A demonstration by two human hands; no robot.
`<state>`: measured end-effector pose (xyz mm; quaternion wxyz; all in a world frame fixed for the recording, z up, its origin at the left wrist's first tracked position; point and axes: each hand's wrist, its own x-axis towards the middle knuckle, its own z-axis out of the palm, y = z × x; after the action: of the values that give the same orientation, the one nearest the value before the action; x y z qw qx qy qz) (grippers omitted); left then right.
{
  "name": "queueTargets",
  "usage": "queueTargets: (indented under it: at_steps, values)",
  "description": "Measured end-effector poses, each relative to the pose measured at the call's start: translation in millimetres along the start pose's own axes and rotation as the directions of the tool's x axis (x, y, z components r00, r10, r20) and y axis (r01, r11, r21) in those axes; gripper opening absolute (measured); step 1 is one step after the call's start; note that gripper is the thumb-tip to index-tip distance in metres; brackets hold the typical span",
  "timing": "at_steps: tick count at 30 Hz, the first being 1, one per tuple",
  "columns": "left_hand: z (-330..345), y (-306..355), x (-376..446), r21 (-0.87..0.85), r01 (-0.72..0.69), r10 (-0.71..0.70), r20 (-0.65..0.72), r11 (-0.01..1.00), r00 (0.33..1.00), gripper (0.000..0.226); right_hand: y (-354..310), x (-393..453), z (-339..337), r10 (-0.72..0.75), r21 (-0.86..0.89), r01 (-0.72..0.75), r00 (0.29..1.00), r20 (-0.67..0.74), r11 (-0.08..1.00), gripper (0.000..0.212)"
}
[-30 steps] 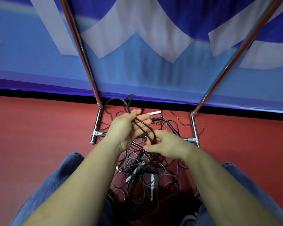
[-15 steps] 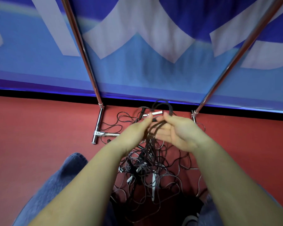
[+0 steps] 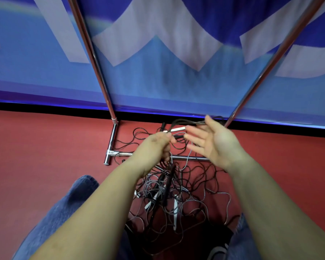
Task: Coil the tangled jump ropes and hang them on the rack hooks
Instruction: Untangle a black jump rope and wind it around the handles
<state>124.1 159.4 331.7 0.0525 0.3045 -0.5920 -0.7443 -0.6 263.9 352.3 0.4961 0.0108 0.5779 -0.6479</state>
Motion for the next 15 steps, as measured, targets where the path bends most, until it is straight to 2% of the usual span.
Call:
queueTargets:
  at_steps: [1, 2, 3, 4, 6, 9, 10, 12, 13, 15]
  values:
    - [-1, 2, 1, -0.111, -0.002, 0.0, -0.026, 0.994, 1.0, 0.032, 4, -3, 7, 0.034, -0.228, -0.02, 0.998, 0.059, 0.974, 0.052]
    - [-2, 5, 2, -0.212, -0.003, -0.005, -0.039, 0.977, 0.999, 0.032, 9, -6, 14, 0.066, -0.454, -0.008, 0.992, 0.112, 0.891, 0.048]
    - [-3, 7, 2, -0.3, -0.002, -0.012, -0.046, 0.954, 0.999, 0.032, 16, -8, 18, 0.09, -0.653, 0.053, 0.979, 0.184, 0.755, 0.04]
    - [-4, 9, 2, -0.377, 0.003, -0.024, -0.051, 0.926, 0.998, 0.032, 25, -8, 19, 0.116, -0.782, 0.148, 0.956, 0.271, 0.605, 0.033]
    - [-7, 10, 3, -0.497, 0.017, -0.056, -0.064, 0.868, 0.996, 0.033, 41, -5, 16, 0.156, -0.886, 0.247, 0.932, 0.328, 0.392, 0.026]
    - [-11, 13, 4, -0.628, 0.004, -0.083, -0.096, 0.778, 0.992, 0.033, 45, -2, 13, 0.053, -0.949, 0.236, 0.966, 0.252, 0.209, 0.011]
    - [-13, 14, 5, -0.658, -0.009, -0.083, -0.109, 0.753, 0.991, 0.032, 45, -2, 11, 0.006, -0.958, 0.236, 0.971, 0.24, 0.164, 0.015]
    - [-14, 18, 5, -0.662, -0.052, -0.065, -0.152, 0.748, 0.986, 0.032, 43, -2, 11, -0.086, -0.952, 0.259, 0.965, 0.248, 0.16, 0.027]
    - [-15, 19, 5, -0.633, -0.067, -0.054, -0.169, 0.771, 0.984, 0.033, 41, -2, 12, -0.109, -0.938, 0.267, 0.962, 0.249, 0.22, 0.028]
    - [-14, 18, 6, -0.487, -0.068, -0.028, -0.187, 0.871, 0.982, 0.038, 37, -3, 15, -0.109, -0.83, 0.27, 0.962, 0.249, 0.487, 0.023]
